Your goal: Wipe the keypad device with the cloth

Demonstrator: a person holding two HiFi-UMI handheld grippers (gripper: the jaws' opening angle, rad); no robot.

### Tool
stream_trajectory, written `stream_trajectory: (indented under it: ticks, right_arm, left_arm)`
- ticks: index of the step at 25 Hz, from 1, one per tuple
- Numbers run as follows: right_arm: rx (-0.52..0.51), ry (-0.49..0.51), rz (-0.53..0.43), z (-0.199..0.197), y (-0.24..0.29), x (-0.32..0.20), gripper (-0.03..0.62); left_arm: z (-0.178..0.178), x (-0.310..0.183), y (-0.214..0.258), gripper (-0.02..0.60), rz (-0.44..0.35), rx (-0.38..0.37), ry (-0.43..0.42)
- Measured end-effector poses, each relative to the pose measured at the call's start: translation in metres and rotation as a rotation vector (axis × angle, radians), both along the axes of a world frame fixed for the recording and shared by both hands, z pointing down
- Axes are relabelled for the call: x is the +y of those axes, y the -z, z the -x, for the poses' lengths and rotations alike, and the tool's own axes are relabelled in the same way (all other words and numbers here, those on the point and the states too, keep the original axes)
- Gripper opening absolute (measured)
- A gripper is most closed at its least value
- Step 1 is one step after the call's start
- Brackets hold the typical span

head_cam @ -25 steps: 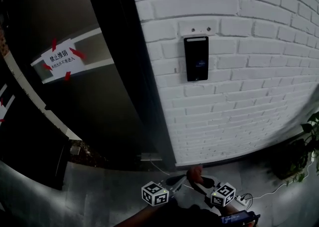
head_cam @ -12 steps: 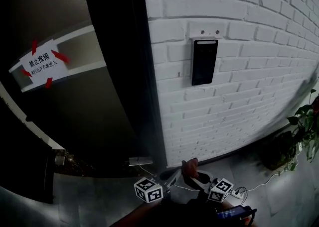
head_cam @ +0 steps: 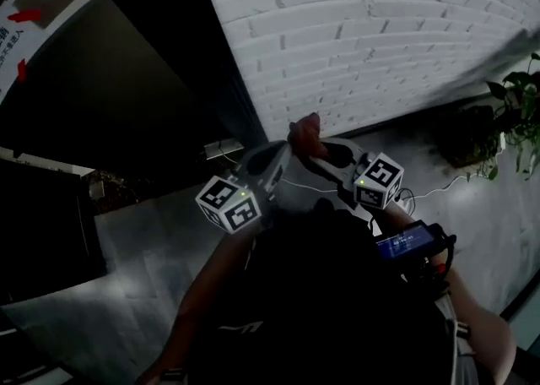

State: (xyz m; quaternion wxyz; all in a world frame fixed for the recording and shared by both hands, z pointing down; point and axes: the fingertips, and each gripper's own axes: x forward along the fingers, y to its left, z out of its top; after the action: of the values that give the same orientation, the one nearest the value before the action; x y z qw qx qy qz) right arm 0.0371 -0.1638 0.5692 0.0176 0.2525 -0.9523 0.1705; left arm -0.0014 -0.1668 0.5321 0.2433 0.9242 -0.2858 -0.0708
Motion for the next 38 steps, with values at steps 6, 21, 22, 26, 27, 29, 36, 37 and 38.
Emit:
stream_trajectory:
  ticks: [6,21,22,26,27,29,36,37,38]
  right_arm:
    - [0.004,0.054,-0.023,0.005,0.009,-0.008,0.101]
    - [0.018,0.229,-0.144,-0.041,0.039,-0.028,0.101]
    - [0.031,0.26,-0.176,-0.041,0.05,-0.029,0.101]
    - [0.105,0.375,-0.302,-0.048,0.085,-0.038,0.101]
    - [0.13,0.392,-0.324,-0.052,0.089,-0.044,0.1]
    - [0.183,0.401,-0.351,-0.064,0.092,-0.061,0.1]
    - [0.218,0.427,-0.461,-0.07,0.146,-0.066,0.1]
    - [0.213,0.415,-0.495,-0.065,0.163,-0.065,0.098]
    - [0.216,0.391,-0.532,-0.06,0.182,-0.065,0.097]
  left_arm:
    - [-0.01,-0.005,0.0,0.004,0.016,-0.034,0.01]
    - [-0.029,-0.034,0.032,0.005,-0.04,-0.057,0.016]
    - [-0.029,-0.034,0.036,0.005,-0.048,-0.052,0.02]
    - [-0.031,-0.037,0.048,0.004,-0.071,-0.041,0.018]
    - [-0.032,-0.038,0.05,0.004,-0.074,-0.039,0.017]
    - [-0.034,-0.039,0.052,0.003,-0.077,-0.036,0.015]
    - [-0.03,-0.041,0.059,0.005,-0.081,-0.028,0.021]
    - [-0.029,-0.041,0.061,0.004,-0.085,-0.027,0.023]
    - [-0.029,-0.042,0.064,0.005,-0.091,-0.027,0.023]
